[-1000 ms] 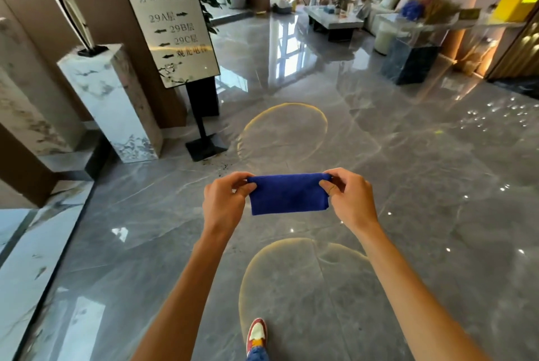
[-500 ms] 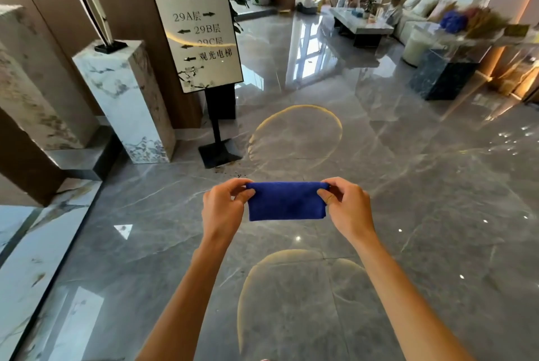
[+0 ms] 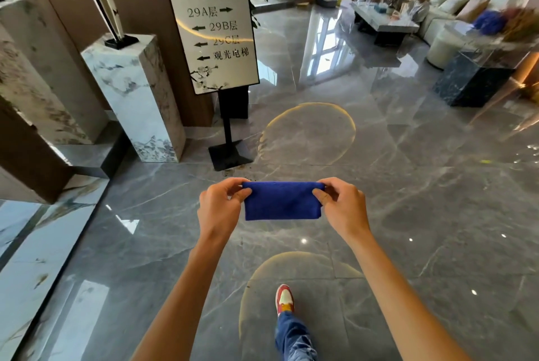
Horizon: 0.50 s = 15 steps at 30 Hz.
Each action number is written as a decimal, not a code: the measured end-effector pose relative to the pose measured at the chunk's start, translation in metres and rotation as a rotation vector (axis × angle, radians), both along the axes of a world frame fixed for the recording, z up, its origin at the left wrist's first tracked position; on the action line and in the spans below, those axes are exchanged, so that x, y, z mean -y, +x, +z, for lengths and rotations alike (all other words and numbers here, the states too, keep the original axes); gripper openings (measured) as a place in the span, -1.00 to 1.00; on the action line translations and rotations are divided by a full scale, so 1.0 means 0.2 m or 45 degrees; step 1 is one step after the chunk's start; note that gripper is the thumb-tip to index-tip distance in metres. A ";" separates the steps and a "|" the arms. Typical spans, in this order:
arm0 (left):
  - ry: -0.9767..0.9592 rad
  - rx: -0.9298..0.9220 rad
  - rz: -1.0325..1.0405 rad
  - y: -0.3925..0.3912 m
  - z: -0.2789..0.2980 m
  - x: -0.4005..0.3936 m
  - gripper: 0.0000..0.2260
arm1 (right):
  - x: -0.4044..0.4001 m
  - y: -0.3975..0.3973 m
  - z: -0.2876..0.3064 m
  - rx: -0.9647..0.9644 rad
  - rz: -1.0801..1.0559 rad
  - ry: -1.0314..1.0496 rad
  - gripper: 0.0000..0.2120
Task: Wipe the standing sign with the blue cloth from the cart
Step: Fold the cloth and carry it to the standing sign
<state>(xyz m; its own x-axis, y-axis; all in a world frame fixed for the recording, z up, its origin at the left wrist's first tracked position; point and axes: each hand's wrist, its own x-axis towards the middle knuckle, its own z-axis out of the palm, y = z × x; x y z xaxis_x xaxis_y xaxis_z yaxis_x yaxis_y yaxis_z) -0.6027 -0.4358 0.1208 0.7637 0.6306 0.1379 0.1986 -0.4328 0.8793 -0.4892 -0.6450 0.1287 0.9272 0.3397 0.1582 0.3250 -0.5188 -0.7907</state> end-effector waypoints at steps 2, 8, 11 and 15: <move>0.001 0.016 0.010 0.09 -0.01 -0.07 -0.83 | -0.08 0.12 -0.01 0.005 0.022 0.013 -0.92; 0.008 0.016 0.095 0.47 -0.04 -0.29 -0.71 | -0.35 0.58 -0.06 0.025 0.055 0.013 -0.90; 0.004 -0.003 0.122 0.69 -0.05 -0.39 -0.74 | -0.47 0.80 -0.08 0.014 0.066 0.002 -0.91; -0.012 -0.029 0.123 0.97 -0.06 -0.51 -0.74 | -0.59 1.09 -0.09 -0.023 0.088 -0.015 -0.92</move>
<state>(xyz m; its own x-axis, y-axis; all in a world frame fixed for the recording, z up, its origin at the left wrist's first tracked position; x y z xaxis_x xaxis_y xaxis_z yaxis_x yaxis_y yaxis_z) -0.4086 -0.3340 0.1083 0.7020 0.7028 0.1153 0.2588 -0.4026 0.8780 -0.2704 -0.5276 0.1108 0.9040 0.4050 0.1374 0.3462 -0.5045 -0.7910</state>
